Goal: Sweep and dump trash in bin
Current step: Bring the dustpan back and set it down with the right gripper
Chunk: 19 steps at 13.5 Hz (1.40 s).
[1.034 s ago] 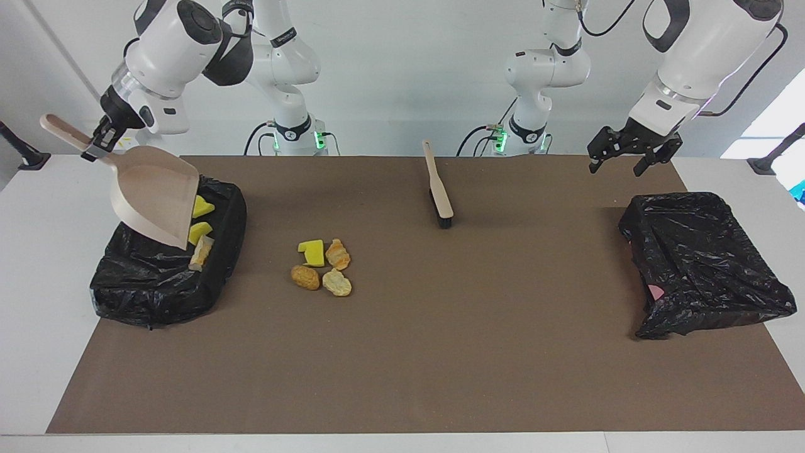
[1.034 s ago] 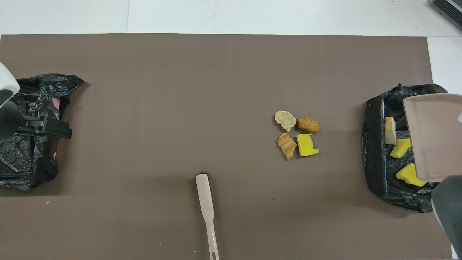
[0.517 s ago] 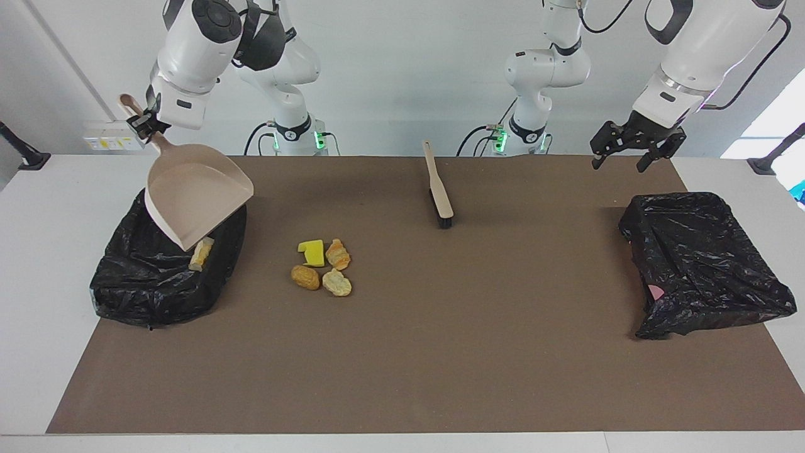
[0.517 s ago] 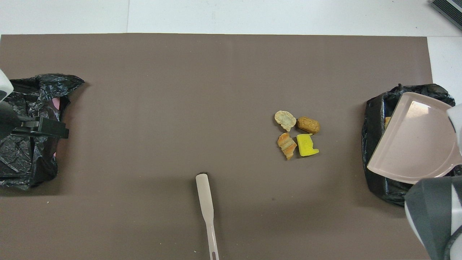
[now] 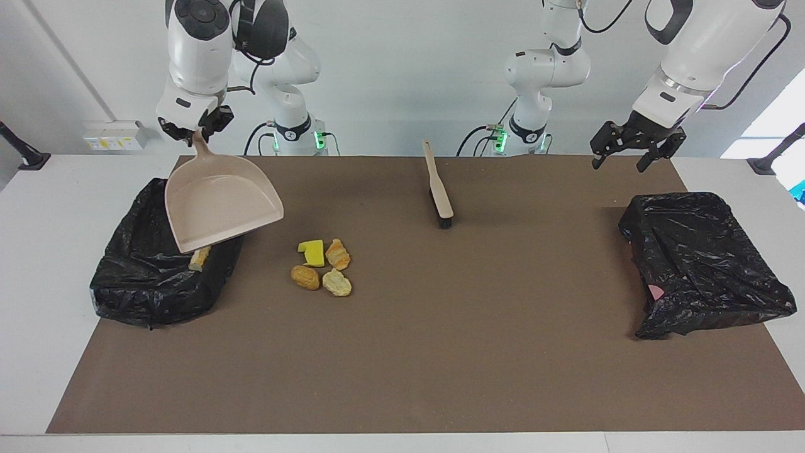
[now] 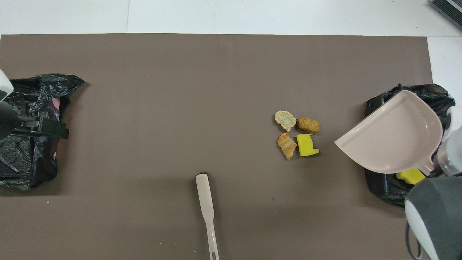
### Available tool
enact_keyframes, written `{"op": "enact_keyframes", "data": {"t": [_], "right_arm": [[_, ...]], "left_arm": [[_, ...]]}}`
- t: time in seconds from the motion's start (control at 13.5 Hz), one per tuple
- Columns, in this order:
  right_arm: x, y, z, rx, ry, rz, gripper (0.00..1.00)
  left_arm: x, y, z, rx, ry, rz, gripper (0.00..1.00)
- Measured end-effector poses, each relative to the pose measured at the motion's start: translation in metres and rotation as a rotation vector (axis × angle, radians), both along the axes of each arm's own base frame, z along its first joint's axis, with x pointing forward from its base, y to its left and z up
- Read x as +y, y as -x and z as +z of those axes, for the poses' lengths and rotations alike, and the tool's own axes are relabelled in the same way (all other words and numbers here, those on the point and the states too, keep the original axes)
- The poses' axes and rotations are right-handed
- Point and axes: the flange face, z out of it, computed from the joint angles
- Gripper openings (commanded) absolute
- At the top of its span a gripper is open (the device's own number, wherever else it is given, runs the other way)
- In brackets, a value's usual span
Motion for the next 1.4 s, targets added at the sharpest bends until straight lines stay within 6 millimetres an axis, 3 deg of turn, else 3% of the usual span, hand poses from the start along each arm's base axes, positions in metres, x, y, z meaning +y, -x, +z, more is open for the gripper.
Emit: {"op": "enact_keyframes", "data": {"t": [0.15,0.74,1.03,1.18,1.4], "right_arm": [[0.029,-0.004,-0.002,-0.069,-0.058,-0.065,0.00],[0.197,-0.040,-0.043,-0.189,-0.284,-0.258,0.00],[0.309,-0.070,-0.093,-0.213,-0.323,-0.350,0.00],[0.349,-0.086,-0.121,-0.221,-0.343,-0.382,0.00],[0.393,-0.109,-0.167,-0.256,-0.403,-0.393,0.00]], "left_arm": [[0.000,0.000,0.000,0.000,0.000,0.000,1.00],[0.000,0.000,0.000,0.000,0.000,0.000,1.00],[0.000,0.000,0.000,0.000,0.000,0.000,1.00],[0.000,0.000,0.000,0.000,0.000,0.000,1.00],[0.000,0.000,0.000,0.000,0.000,0.000,1.00]]}}
